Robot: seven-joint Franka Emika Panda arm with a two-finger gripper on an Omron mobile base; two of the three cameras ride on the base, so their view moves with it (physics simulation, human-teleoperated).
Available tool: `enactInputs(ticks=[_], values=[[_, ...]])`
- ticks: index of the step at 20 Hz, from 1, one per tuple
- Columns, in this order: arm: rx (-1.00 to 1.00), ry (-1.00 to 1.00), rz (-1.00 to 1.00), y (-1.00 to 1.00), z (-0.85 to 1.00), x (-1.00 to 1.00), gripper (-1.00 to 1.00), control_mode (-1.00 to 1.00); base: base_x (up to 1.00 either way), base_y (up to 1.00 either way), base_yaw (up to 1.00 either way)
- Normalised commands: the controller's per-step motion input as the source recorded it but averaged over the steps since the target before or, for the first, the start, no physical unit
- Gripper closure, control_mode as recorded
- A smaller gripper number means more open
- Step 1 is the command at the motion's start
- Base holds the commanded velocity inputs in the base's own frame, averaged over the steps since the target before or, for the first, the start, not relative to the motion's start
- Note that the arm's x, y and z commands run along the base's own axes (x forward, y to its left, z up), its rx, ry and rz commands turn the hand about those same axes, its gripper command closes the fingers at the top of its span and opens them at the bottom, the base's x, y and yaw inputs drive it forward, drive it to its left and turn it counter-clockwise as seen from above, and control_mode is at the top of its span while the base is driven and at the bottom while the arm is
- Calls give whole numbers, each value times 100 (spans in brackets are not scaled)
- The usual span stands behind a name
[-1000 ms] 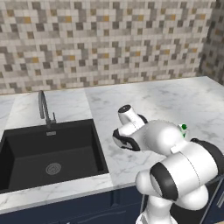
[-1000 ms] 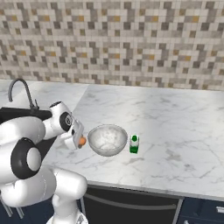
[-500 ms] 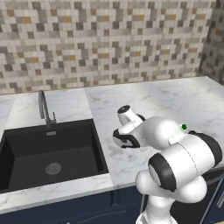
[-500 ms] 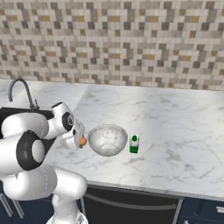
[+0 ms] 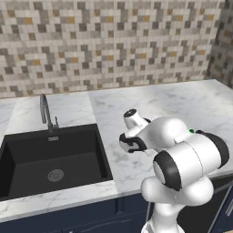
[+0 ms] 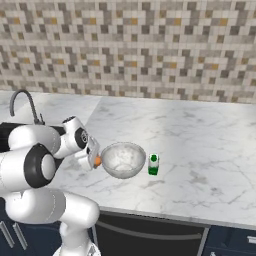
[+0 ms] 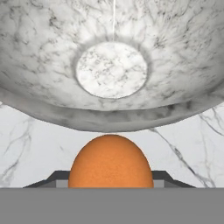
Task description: Gather the eggs and milk located in the vicinity of the sink area and place them right next to the bowl.
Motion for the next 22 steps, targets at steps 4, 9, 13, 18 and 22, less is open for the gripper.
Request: enactInputs(ticks=[4, 9, 13, 18, 22], values=[[0, 0, 0, -1, 0, 4, 100, -100, 0, 0, 0], [0, 0, 0, 0, 0, 0, -100, -100, 0, 0, 0], [0, 0, 0, 0, 0, 0, -100, -100, 0, 0, 0], [0, 0, 0, 0, 0, 0, -100, -100, 0, 0, 0], [0, 0, 0, 9, 4, -20, -100, -100, 0, 0, 0]])
